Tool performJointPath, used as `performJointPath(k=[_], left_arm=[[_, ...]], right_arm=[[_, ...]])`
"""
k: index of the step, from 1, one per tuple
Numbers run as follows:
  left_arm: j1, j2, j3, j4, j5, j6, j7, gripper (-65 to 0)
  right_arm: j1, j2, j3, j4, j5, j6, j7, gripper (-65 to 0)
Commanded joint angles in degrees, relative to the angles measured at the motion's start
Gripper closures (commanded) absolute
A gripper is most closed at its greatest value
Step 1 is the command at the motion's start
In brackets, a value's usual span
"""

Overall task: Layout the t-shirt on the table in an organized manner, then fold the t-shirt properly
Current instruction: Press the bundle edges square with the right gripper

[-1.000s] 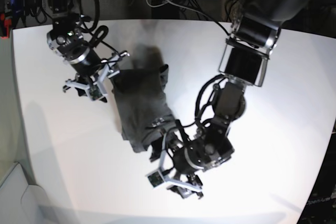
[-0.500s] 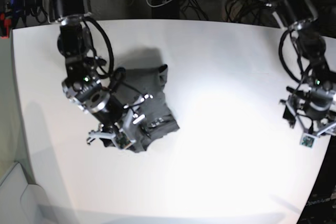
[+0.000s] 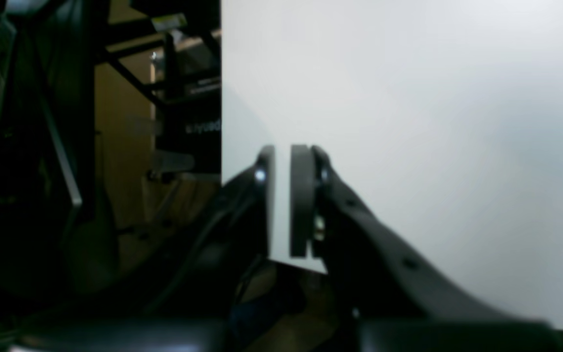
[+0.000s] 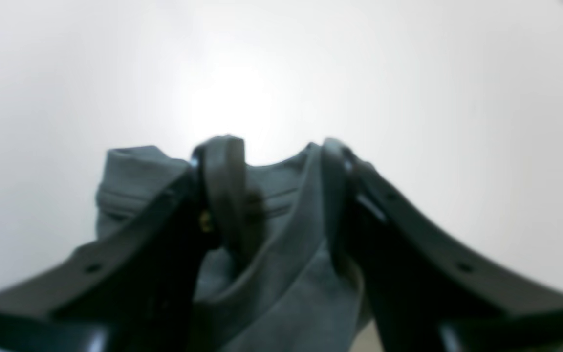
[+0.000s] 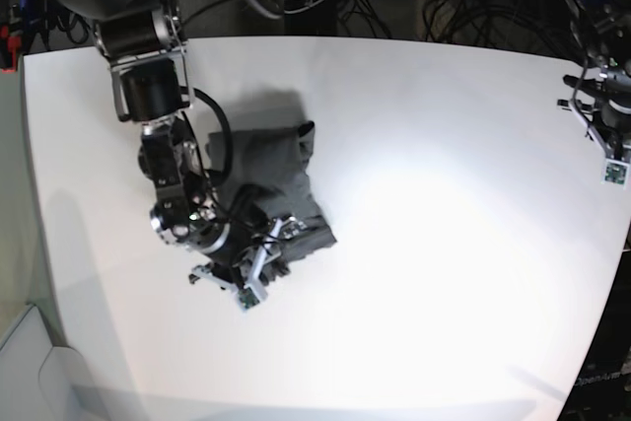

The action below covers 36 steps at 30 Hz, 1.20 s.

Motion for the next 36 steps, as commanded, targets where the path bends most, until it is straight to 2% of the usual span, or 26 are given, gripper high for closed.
performJointPath(k=[1,5,11,14,20,26,28,33,36], left_arm=[[-0.37,-0.83,-0.27,1.02,-0.07,0.56,-0.78,-5.0],[-0.81,-0.31,0.0,0.93,-0.16,0.56,-0.87,-5.0],[-3.54,1.1,0.08,0.84,-0.16,0.56,-0.87,-5.0],[-4.59,1.19,0.96,0.84,-0.16,0.56,-0.87,-5.0],[-4.77,1.1,3.6,0.75,-0.16,0.56,-0.87,-5.0],[-4.77,0.92,4.22,0.75,-0.16,0.56,-0.87,-5.0],[-4.68,0.92,4.13,0.75,-0.16,0.56,-0.87,-5.0],[-4.24,0.75,3.95,0.75,-0.16,0.56,-0.87,-5.0],[-4.24,1.01,3.86,0.75,-0.16,0.56,-0.87,-5.0]], right_arm=[[1.45,0.82,0.25,0.02,0.64,-0.15,1.38,-17.9],[0.39,1.61,0.43,0.55,0.56,-0.32,2.44,-13.0],[0.48,2.84,8.08,0.64,0.38,-2.52,2.09,-12.7],[0.13,3.98,8.34,0.11,0.38,-2.78,2.26,-12.8],[-1.1,4.07,8.34,-0.59,0.38,-2.52,2.53,-12.8],[-4.09,3.81,8.17,6.17,0.47,-2.17,2.53,-13.5],[-4.18,3.63,8.17,7.85,0.47,-2.17,2.09,-17.4],[-4.88,2.84,8.34,10.48,0.47,-2.08,2.17,-33.8],[-7.52,2.93,8.34,17.08,0.64,-1.38,2.53,-37.7]])
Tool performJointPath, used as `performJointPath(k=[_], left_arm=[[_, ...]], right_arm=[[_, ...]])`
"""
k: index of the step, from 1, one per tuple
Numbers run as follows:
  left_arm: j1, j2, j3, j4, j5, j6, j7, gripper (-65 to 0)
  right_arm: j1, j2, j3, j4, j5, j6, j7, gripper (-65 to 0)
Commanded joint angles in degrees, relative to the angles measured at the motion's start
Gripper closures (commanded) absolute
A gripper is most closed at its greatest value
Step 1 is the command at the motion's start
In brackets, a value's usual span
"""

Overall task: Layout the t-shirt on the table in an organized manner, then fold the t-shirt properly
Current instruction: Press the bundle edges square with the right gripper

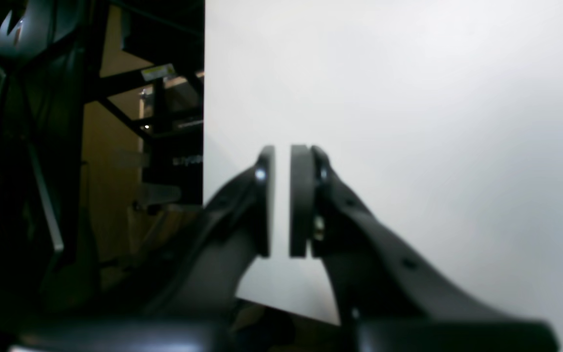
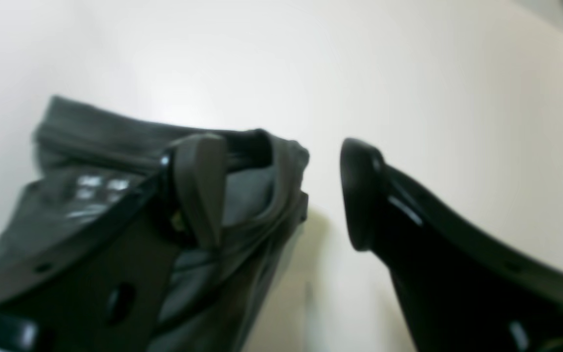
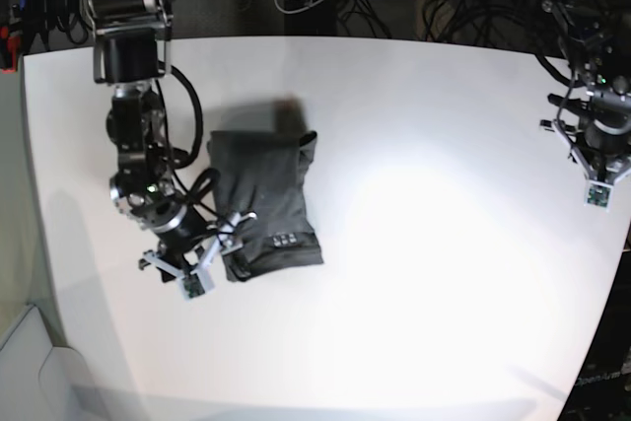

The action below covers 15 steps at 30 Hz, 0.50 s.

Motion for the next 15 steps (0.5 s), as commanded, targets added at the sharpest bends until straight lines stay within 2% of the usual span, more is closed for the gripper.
performJointPath(k=[1,5,8,12,15], left_arm=[[-0.39,-0.56,-0.22,0.82,-0.03,0.56,-0.87,-5.0],[-0.39,-0.47,0.13,0.82,-0.03,0.56,-0.87,-5.0],[-0.57,-0.47,0.22,0.82,-0.03,0.56,-0.87,-5.0],[-0.48,-0.47,0.22,0.82,-0.03,0.56,-0.87,-5.0],[-0.31,-0.47,-0.05,0.82,-0.03,0.56,-0.87,-5.0]], right_arm=[[0.49,0.09,0.28,4.04,1.15,0.2,2.15,-37.6],[-5.84,-0.26,0.28,15.12,1.23,0.37,2.24,-34.1],[-10.14,-2.37,0.19,18.29,1.23,0.37,2.68,-22.7],[-14.28,-5.01,0.28,17.93,1.23,0.37,5.5,-1.7],[-15.51,-6.42,0.19,15.12,1.23,0.37,7.08,0.0]])
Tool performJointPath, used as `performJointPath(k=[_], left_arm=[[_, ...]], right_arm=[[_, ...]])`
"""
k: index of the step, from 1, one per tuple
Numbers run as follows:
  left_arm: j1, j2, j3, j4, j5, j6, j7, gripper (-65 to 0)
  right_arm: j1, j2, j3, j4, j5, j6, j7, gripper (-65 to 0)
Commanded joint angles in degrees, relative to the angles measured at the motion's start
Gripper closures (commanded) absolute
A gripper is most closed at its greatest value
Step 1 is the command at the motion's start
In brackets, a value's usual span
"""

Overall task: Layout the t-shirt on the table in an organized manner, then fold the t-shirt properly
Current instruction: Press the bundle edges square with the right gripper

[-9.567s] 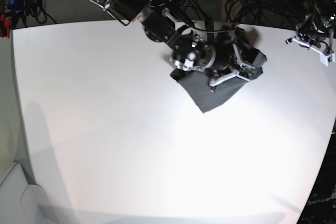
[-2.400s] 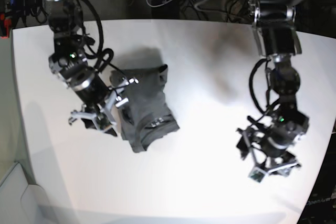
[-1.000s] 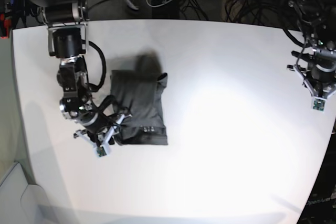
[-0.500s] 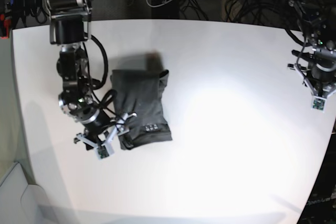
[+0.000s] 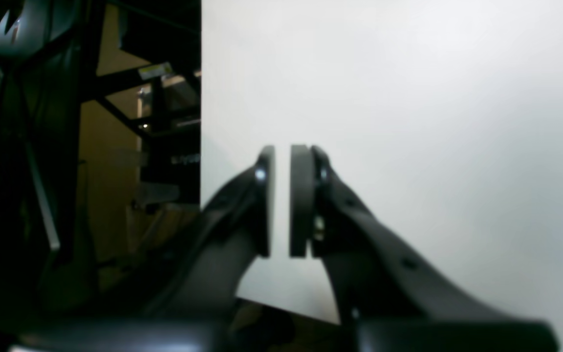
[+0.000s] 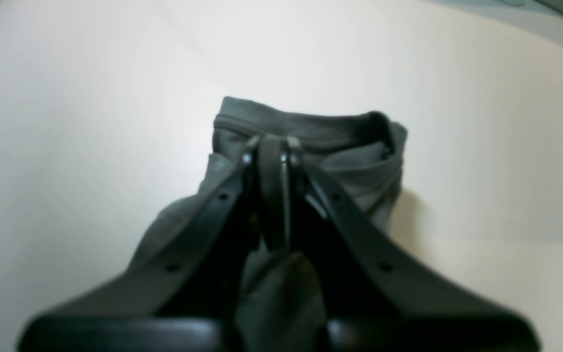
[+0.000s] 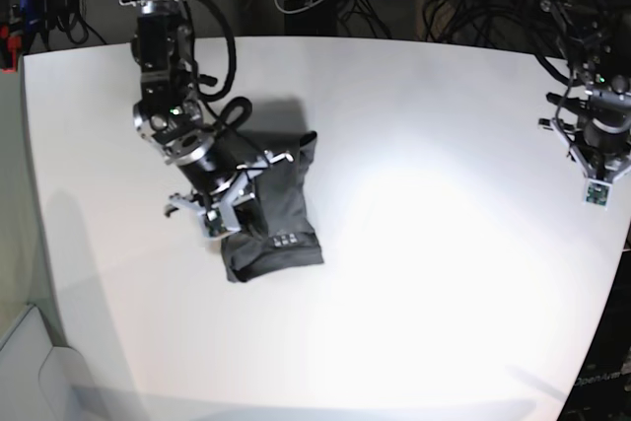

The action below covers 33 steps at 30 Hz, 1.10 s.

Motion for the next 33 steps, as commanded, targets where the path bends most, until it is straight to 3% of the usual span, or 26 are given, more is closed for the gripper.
performJointPath(k=[1,21,26,33], left_arm=[[-0.33,-0.76,-0.31,0.84,-0.16,0.56,-0.91,-5.0],[2.75,-0.93,-0.4,1.45,-0.07,0.56,-0.91,-5.0],[2.49,-0.93,-0.4,1.45,-0.07,0.56,-0.91,-5.0],[2.13,-0.67,-0.05,1.54,-0.25,0.56,-0.91,-4.9]], right_arm=[[0.47,-0.17,-0.1,-0.27,0.62,0.13,2.14,-0.1],[2.14,-1.4,-0.01,-24.27,0.62,0.13,16.91,0.0],[1.26,-1.31,-0.01,-19.0,0.62,0.13,17.17,0.0],[-6.12,-1.22,0.08,0.96,0.62,0.13,17.0,0.0]])
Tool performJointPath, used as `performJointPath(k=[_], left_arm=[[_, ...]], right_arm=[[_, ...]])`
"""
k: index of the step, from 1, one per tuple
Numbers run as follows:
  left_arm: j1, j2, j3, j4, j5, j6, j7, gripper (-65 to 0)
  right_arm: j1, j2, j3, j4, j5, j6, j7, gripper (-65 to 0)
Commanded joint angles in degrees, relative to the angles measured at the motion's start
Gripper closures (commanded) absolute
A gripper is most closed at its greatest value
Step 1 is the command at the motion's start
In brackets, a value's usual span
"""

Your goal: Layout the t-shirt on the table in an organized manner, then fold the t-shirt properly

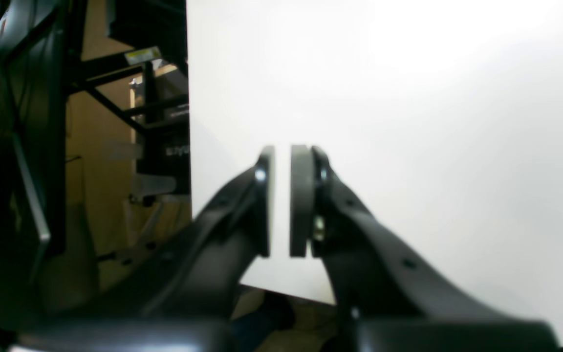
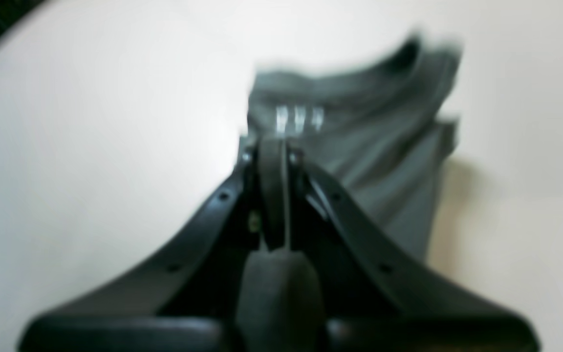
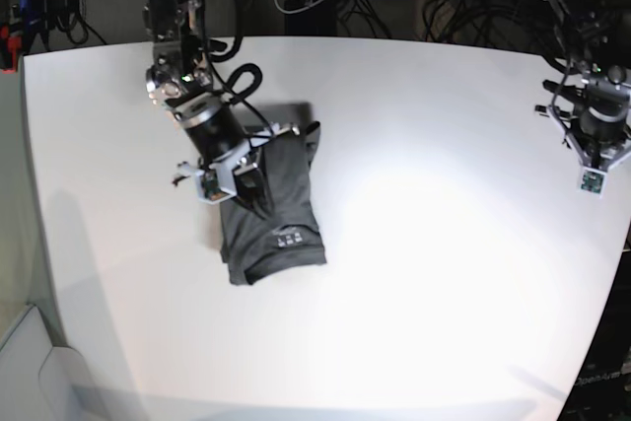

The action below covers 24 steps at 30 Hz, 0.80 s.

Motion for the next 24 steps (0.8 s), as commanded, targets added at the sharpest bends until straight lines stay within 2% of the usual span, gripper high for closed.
performJointPath(k=[1,3,6,7,12,16,19,24], left_arm=[[-0.53,-0.78,-0.16,1.28,-0.49,0.47,-0.87,-4.9],[-0.27,-0.43,-0.42,1.28,-4.01,-0.67,-0.87,-4.8],[0.26,-0.52,-0.6,1.28,-8.49,-4.41,-0.25,-2.9],[1.05,-0.34,-0.6,1.28,-8.85,-4.41,-0.25,-0.3],[5.27,2.47,-0.51,1.37,-9.55,-4.41,-1.83,-0.3],[9.75,5.29,-0.07,1.28,-9.64,-4.41,-8.25,-0.3],[12.92,6.96,-0.16,1.1,-14.03,-4.41,-11.07,-0.3],[18.19,6.96,0.02,1.19,-22.3,-4.41,-9.75,-0.3]], right_arm=[[-0.84,0.0,0.06,3.88,0.86,0.5,2.22,0.0],[-4.09,0.0,0.06,9.86,0.77,0.24,2.22,0.0],[-10.69,0.0,2.52,17.24,0.69,0.24,2.22,0.0],[-12.89,-0.17,3.31,19.09,0.69,0.24,2.22,0.0],[-22.29,-0.09,7.27,23.57,0.69,0.24,2.75,0.0],[-29.94,-0.26,9.2,24.89,0.77,0.24,3.28,0.0],[-36.71,-0.53,10.34,24.63,0.77,0.24,7.59,0.0],[-45.5,-4.83,13.25,24.36,0.77,0.15,15.06,0.0]])
